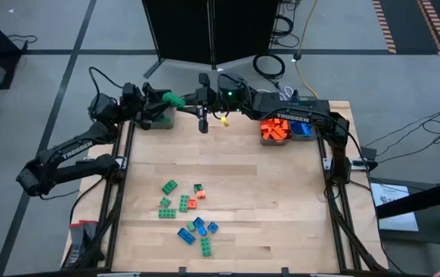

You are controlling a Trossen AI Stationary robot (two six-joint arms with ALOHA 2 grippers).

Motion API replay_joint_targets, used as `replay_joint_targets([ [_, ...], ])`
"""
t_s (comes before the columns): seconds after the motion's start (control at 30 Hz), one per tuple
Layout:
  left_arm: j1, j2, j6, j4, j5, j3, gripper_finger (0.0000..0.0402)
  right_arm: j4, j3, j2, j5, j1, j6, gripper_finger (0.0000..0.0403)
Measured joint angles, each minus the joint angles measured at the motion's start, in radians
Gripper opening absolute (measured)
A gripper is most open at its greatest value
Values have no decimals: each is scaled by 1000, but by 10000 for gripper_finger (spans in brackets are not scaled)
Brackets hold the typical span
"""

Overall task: Sort blocks
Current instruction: Put the green game piece into the left black bin

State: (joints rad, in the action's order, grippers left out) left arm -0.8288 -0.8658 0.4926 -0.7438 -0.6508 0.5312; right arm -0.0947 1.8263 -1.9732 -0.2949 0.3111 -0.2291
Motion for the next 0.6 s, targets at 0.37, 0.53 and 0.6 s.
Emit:
replay_joint_targets([
  [0.37, 28, 0, -3, -12, -70, 0, 178, -7, 0, 0, -4, -2, 0, 65],
  [0.53, 36, -2, -10, -11, -64, 0, 144, -7, 0, 0, -20, -6, 0, 65],
  [0.6, 40, -2, -25, -11, -63, 0, 132, -7, 0, 0, -29, -8, 4, 65],
])
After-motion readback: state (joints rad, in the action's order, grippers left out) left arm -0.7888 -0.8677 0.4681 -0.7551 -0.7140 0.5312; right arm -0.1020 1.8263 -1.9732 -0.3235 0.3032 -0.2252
